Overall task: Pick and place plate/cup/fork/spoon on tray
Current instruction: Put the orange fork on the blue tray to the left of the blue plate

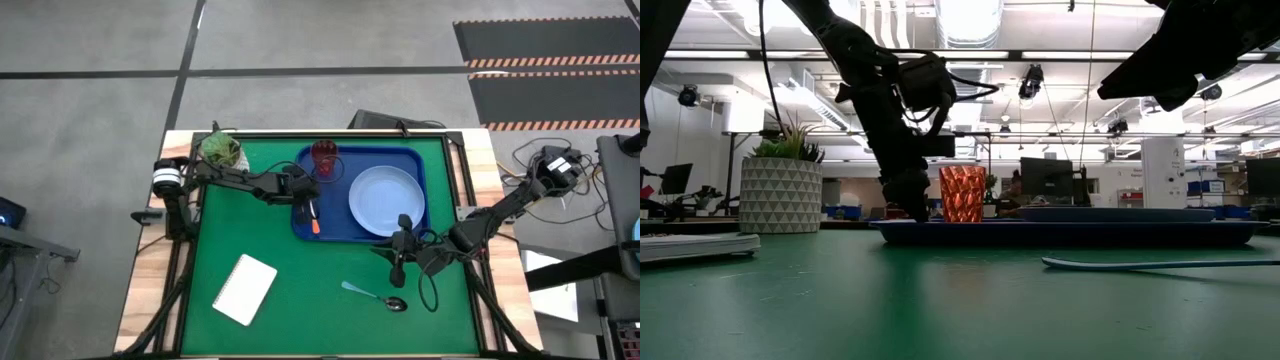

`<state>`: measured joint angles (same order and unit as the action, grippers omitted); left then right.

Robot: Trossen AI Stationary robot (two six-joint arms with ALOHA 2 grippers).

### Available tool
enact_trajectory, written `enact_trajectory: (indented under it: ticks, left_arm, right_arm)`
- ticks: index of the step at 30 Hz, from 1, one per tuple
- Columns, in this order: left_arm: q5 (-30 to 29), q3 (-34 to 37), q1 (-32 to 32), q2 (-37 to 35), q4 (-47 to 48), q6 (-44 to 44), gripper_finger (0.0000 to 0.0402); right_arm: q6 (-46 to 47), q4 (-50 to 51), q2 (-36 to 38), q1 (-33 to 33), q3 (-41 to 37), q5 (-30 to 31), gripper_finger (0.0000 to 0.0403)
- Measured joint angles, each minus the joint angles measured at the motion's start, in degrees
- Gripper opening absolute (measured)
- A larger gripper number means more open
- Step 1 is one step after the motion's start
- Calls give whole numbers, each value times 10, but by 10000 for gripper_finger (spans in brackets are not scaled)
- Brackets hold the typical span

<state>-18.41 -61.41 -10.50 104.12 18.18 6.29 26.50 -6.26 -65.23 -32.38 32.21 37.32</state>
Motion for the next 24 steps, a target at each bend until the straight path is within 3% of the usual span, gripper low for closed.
enact_trajectory:
  ticks: [7, 24]
  left_arm:
    - [2, 11, 3, 0, 23, -1, 0]
    - [4, 29, 1, 9, -74, 0, 0]
  right_arm:
    - [5, 0, 0, 0, 0, -3, 48]
    - [5, 0, 0, 0, 0, -3, 48]
